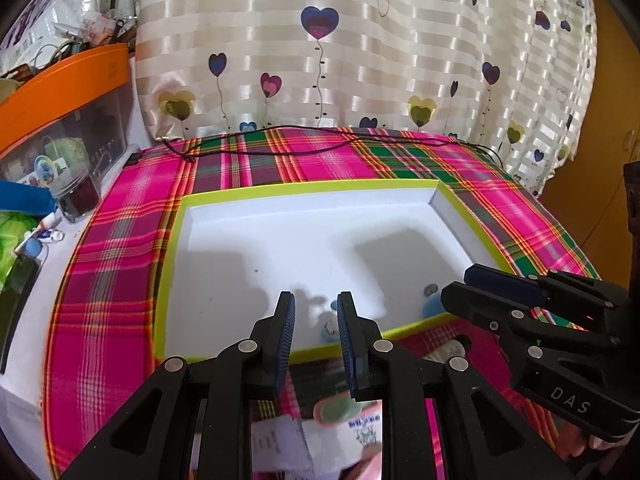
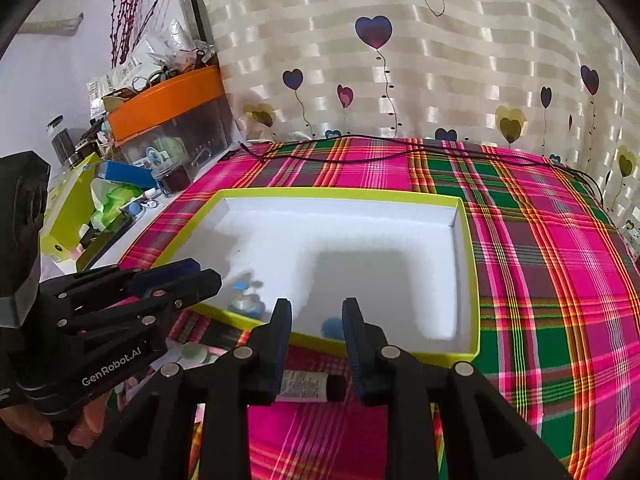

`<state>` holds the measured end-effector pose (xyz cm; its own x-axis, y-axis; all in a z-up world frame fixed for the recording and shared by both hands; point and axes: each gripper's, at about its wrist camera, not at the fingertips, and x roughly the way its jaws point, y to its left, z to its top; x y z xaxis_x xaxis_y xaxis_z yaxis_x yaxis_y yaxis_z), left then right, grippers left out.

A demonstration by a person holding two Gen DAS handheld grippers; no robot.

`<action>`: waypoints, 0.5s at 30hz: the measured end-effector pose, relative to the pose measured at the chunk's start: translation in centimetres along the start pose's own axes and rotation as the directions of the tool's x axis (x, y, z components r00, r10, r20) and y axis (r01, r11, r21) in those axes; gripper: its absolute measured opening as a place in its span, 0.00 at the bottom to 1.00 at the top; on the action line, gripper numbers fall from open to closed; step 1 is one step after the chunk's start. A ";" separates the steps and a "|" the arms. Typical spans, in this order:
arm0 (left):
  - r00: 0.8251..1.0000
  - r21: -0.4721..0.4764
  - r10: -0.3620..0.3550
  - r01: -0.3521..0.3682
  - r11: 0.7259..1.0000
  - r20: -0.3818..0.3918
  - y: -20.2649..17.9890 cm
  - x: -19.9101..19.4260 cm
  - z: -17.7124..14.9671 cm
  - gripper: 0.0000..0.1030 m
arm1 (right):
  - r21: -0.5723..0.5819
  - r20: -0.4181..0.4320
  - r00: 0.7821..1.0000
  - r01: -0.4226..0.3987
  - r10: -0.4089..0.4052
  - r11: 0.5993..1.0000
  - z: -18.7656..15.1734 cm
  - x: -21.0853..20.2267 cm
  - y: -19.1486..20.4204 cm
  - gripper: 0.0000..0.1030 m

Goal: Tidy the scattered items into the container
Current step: 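Withdraw both tools from the tray back toward the remaining items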

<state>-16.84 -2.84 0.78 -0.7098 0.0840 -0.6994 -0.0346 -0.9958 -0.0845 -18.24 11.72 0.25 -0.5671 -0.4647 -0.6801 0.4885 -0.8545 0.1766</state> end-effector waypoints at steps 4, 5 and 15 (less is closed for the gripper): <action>1.000 -0.007 0.002 -0.002 1.000 0.006 0.0 -1.3 -0.8 0.22 | -0.001 0.002 1.000 -0.010 0.010 1.000 -0.7 -0.9 0.6 0.26; 1.000 -0.008 0.003 -0.003 1.000 0.007 -0.1 -1.6 -1.0 0.22 | -0.002 0.003 1.000 -0.012 0.012 1.000 -0.9 -1.1 0.7 0.26; 1.000 0.000 0.004 -0.004 1.000 0.003 -1.0 -4.0 -3.4 0.22 | 0.008 0.006 0.999 -0.038 0.038 0.999 -3.3 -3.2 2.0 0.26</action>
<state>-11.52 -2.06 1.26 -0.7119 0.0799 -0.6977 -0.0317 -0.9961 -0.0818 -13.28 12.30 0.48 -0.5522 -0.4979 -0.6688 0.5044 -0.8382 0.2075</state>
